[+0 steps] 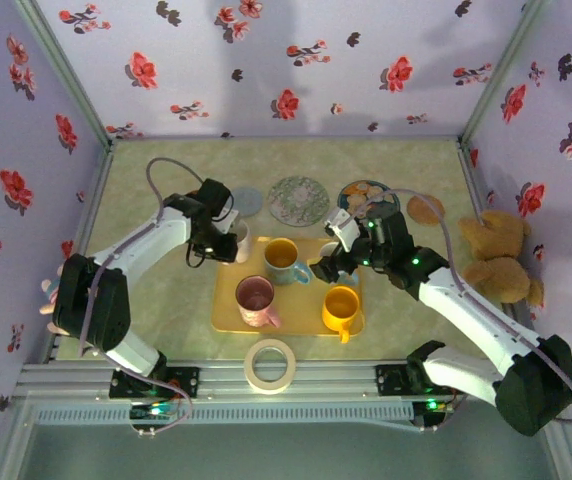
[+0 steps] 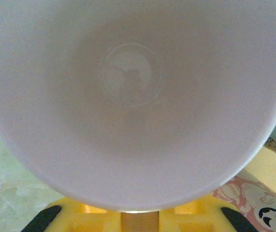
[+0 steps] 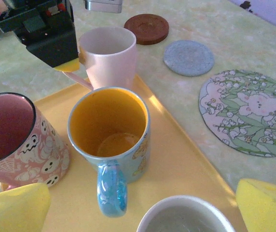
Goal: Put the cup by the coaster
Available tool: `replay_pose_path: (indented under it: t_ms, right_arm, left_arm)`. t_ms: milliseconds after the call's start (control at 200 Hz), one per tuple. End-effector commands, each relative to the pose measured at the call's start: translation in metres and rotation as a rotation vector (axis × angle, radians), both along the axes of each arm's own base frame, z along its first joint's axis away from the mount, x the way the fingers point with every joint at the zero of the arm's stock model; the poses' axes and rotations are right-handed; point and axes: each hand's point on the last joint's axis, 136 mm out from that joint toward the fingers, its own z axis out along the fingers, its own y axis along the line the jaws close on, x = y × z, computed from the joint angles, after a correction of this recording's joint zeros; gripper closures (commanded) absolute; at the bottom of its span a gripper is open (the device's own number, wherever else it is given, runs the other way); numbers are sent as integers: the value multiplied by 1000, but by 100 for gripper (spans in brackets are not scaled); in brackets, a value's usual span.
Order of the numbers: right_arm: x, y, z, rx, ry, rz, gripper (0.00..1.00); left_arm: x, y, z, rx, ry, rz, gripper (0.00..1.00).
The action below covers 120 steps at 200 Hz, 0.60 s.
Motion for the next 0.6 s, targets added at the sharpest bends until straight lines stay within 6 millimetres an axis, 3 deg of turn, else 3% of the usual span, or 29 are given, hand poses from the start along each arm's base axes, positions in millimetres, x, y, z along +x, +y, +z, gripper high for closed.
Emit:
replay_pose_path:
  t_ms: [0,345,595]
  right_arm:
    - [15,4,19,54,-48,-60,0]
    - [52,19,58,183,-73,-152,0]
    - [64,28,77,221,-66,-161,0]
  left_arm:
    - [23,-3,45,-28,-171,12,100]
    - [68,13,109,-29,-362,88,100]
    - [88,28,129,-69,-381,143,100]
